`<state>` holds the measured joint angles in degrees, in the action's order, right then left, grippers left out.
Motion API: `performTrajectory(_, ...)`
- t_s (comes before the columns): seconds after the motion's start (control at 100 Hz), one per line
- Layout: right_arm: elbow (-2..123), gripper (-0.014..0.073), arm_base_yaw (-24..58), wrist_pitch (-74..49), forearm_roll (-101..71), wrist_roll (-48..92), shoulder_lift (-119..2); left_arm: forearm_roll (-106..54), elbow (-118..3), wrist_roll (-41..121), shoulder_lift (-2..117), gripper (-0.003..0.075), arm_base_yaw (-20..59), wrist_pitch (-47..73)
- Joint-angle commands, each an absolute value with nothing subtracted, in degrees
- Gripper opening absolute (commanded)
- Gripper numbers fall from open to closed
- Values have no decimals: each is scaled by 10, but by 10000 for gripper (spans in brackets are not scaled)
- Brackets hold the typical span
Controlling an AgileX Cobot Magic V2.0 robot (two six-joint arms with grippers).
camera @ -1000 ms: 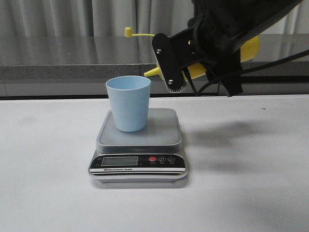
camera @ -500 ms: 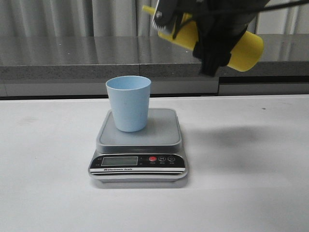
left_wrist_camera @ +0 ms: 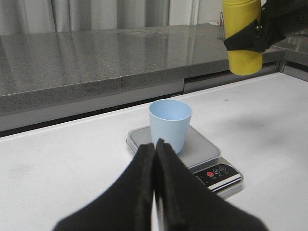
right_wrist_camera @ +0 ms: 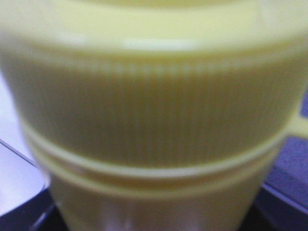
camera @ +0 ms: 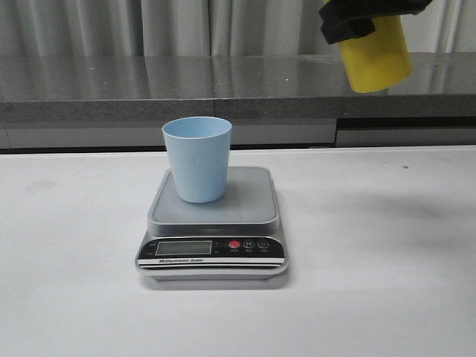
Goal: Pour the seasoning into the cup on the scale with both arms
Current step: 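Turn the yellow bottle upright and lower it back to its spot, then open the right gripper and withdraw it from the yellow bottle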
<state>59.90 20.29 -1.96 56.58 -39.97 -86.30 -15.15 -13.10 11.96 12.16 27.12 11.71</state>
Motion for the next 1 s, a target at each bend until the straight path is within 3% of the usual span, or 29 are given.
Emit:
performTrajectory(0.0, 592, -60, 176, 54, 497, -348, -837, -156, -148, 115, 126, -20, 274, 69)
performTrajectory(0.29, 481, -60, 119, 257, 242, -109, -847, -156, -148, 115, 126, -20, 274, 69)
performTrajectory(0.69, 444, -60, 103, 436, 168, -104, -967, -156, -148, 115, 126, -20, 274, 69)
performTrajectory(0.99, 444, -60, 103, 469, 167, -104, -1031, -156, -148, 115, 126, -20, 274, 69)
